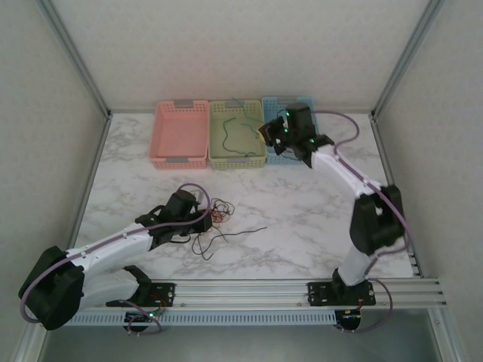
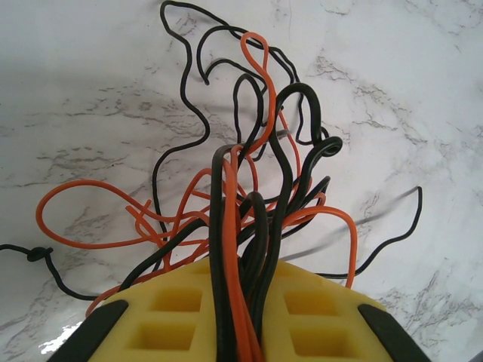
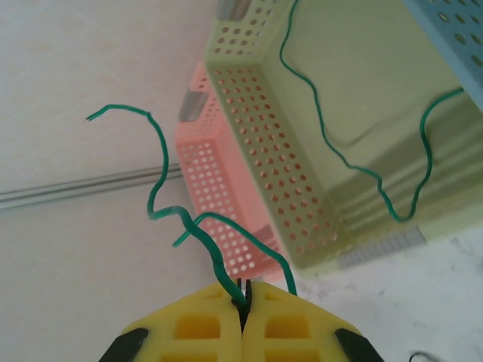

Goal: Untangle the cables

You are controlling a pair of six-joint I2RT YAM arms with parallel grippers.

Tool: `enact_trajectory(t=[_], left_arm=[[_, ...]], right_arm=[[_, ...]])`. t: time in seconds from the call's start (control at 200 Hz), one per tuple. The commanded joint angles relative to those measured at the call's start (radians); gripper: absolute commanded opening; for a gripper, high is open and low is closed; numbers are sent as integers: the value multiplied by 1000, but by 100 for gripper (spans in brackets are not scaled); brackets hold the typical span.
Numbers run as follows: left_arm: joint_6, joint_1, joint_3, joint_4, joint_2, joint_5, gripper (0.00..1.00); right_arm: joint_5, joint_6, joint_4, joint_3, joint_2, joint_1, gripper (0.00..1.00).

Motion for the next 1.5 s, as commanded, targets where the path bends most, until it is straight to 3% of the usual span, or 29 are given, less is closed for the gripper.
enact_trajectory(t=[0.0, 0.23, 0.35, 0.44, 0.596, 0.831, 1.016, 1.116, 1.346, 1.497], left_arm=[[2, 6, -8, -25, -45, 1, 0], [9, 6, -7, -52, -73, 13, 0], [2, 6, -21, -52, -99, 12, 0], [-5, 6, -30, -51, -115, 13, 0], [-15, 6, -37, -57, -141, 39, 0], [-8, 6, -31, -74, -153, 61, 0], [5, 6, -33, -75, -166, 72, 0], [1, 6, -45, -63, -171, 81, 0], [-29, 6, -61, -27, -175, 80, 0], [-64, 6, -40, -24, -166, 76, 0]], right_arm=[[18, -62, -140, 165, 114, 10, 0], [69, -102, -281, 433, 347, 32, 0], [37, -121, -378, 606, 483, 32, 3], [33, -131, -446, 737, 578, 32, 16], [58, -127, -462, 810, 635, 31, 42], [44, -211, -501, 838, 604, 32, 48], [44, -365, -470, 602, 363, 57, 48], [44, -414, -387, 350, 161, 83, 48], [187, -541, -181, -236, -317, 192, 49], [134, -540, -100, -490, -451, 219, 49]])
